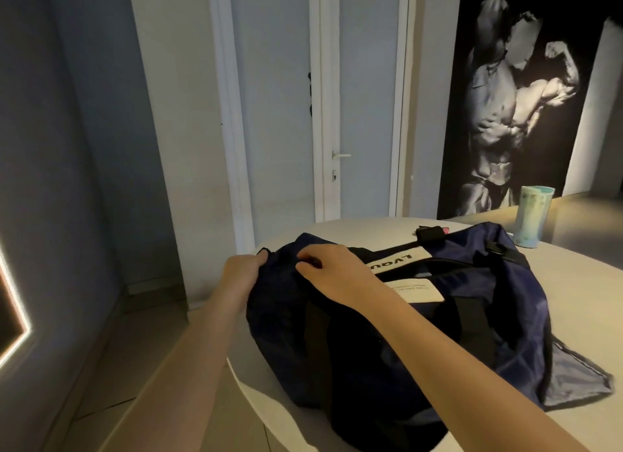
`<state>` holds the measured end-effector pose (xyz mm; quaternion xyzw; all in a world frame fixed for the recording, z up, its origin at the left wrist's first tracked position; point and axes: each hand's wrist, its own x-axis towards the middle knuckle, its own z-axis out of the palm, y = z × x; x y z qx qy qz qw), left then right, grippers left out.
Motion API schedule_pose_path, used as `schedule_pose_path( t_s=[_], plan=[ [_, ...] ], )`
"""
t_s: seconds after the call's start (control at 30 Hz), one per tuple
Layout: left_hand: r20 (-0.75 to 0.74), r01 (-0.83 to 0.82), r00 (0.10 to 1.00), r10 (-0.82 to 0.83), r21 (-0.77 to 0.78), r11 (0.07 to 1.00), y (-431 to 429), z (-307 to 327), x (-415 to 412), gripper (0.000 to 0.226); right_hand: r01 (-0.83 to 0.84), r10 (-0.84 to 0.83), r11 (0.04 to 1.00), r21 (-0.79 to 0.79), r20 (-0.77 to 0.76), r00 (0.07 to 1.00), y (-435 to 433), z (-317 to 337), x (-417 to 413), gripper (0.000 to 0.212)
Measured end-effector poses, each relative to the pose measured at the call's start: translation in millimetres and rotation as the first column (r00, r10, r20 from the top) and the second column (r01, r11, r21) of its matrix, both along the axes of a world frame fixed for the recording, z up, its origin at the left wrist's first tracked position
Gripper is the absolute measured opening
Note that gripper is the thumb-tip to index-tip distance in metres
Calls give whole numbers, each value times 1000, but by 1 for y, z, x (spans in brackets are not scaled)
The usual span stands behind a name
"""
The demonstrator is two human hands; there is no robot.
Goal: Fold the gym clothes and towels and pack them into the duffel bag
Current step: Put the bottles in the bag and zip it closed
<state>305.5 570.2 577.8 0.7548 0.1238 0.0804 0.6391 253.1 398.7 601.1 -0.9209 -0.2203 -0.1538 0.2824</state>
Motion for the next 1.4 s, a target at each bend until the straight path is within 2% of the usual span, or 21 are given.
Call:
schedule_pose_path(
  t_s=[0.13, 0.4, 0.5, 0.63, 0.7, 0.83, 1.0, 1.07, 1.1, 1.17, 1.2, 1.23, 1.3, 1.37, 1.4],
  plan=[
    [29, 10, 1000, -6, -148, 989, 4, -6, -5, 23, -23, 18, 996, -86, -53, 998, 26, 2, 23, 33],
    [36, 16, 999, -6, -280, 960, 8, -18, -4, 23, 47, -73, 973, -227, -109, 991, 48, -2, 51, 39],
    [39, 15, 999, -4, -287, 958, 8, -20, -3, 23, 40, -55, 993, -114, -129, 990, 49, -4, 54, 38],
    [39, -10, 999, 21, -271, 963, 10, -21, -1, 24, 11, 10, 992, 126, -169, 986, 48, -3, 56, 21],
    [41, -11, 999, 22, -252, 968, 11, -21, -1, 24, 6, 28, 981, 193, -174, 984, 47, -2, 55, 12],
    [53, -18, 998, 30, -214, 977, 11, -20, -1, 21, 69, -38, 970, 234, -131, 991, 41, 3, 49, 8],
    [-12, -104, 995, 104, -148, 983, 23, -25, 12, 22, 176, -171, 974, 143, -49, 984, 9, 13, 38, 11],
    [-38, -143, 989, 142, -28, 989, 23, -25, 17, 30, 219, -219, 973, 73, -7, 976, -8, 17, 32, 13],
    [-26, -153, 987, 156, 84, 985, 21, -24, 16, 35, 234, -235, 971, 45, 18, 972, -15, 19, 28, 13],
    [111, -167, 984, 137, 324, 931, 11, -19, 7, 36, 242, -244, 970, 34, 58, 968, -26, 23, 21, 14],
    [221, -181, 971, 95, 412, 893, 5, -16, 0, 29, 240, -243, 970, 41, 75, 967, -30, 25, 18, 14],
    [327, -180, 945, 21, 463, 868, -4, -11, -10, 25, 235, -239, 970, 55, 92, 967, -33, 27, 15, 14],
    [451, -92, 857, -248, 608, 789, -23, 4, -24, 33, 203, -217, 972, 118, 115, 969, -37, 30, 11, 13],
    [427, -93, 788, -443, 794, 601, -46, 14, -27, 30, 176, -201, 969, 175, 133, 971, -40, 35, 8, 12],
    [420, -118, 781, -461, 825, 552, -55, 16, -26, 28, 175, -202, 967, 184, 139, 970, -42, 36, 6, 12]
  ],
)
